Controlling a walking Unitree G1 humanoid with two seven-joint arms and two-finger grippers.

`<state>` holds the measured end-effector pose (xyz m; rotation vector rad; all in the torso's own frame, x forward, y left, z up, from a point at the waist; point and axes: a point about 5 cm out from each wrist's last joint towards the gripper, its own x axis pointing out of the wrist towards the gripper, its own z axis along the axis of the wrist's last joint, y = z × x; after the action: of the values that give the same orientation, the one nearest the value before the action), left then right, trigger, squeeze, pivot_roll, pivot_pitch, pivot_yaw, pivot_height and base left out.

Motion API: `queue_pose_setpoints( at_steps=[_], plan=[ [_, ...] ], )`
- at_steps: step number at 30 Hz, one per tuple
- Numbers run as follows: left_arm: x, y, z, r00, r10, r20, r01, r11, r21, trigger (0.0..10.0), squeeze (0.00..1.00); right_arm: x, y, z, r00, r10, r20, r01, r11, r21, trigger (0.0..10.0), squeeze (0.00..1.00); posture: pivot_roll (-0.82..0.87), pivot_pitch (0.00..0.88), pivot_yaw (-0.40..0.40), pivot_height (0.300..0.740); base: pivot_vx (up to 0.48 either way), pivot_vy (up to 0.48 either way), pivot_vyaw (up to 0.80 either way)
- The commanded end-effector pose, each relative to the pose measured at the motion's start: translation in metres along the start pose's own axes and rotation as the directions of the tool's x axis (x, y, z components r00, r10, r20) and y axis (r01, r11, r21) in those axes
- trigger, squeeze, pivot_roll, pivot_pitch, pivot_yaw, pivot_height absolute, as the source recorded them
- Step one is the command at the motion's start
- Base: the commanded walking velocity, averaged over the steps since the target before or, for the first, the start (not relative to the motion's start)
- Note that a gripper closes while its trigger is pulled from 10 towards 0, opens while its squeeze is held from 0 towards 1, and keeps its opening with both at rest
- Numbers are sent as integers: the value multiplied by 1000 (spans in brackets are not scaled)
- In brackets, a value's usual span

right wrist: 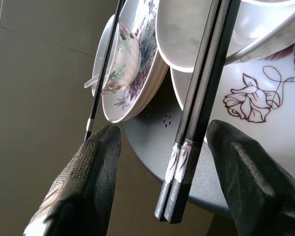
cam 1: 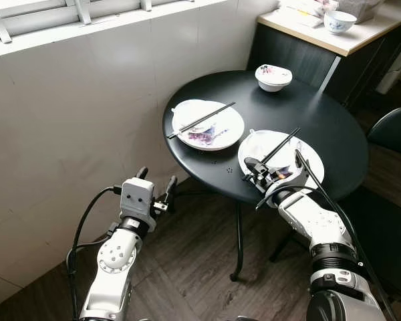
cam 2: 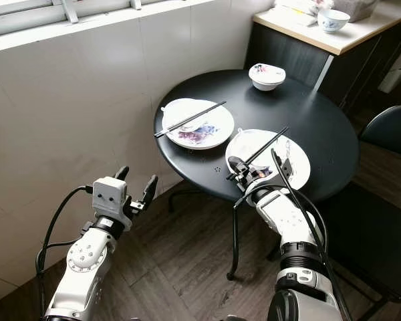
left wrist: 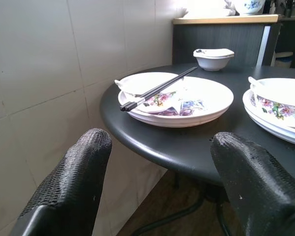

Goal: Kitchen organization

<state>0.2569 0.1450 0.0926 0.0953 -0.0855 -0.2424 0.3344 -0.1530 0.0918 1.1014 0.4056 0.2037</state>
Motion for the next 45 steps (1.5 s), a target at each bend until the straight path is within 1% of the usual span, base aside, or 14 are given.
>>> queue_pose_setpoints(
  at_steps=[1, 9, 24, 45],
  plan=[
    [1, -4, -1, 1000, -13, -1, 13, 1000, -6, 10000, 0, -2, -1, 2, 1000, 7, 13, -7, 1000, 4, 10000, 0, -29, 3, -77, 740, 0, 0, 0],
    [1, -5, -1, 1000, -11, -1, 11, 1000, -9, 10000, 0, -1, 1, -2, 999, 36, -4, -36, 999, 5, 10000, 0, -27, 4, -80, 740, 0, 0, 0],
    [1, -5, -1, 1000, -11, -2, 11, 1000, -16, 10000, 0, 0, -7, -1, 1000, 13, -1, -13, 998, 61, 10000, 0, -29, 11, -81, 740, 0, 0, 0],
    [2, -5, 0, 1000, -4, 2, 4, 1000, -15, 10000, 0, 12, 1, 7, 999, 49, 4, -49, 997, 57, 10000, 0, -19, 16, -86, 740, 0, 0, 0]
  ],
)
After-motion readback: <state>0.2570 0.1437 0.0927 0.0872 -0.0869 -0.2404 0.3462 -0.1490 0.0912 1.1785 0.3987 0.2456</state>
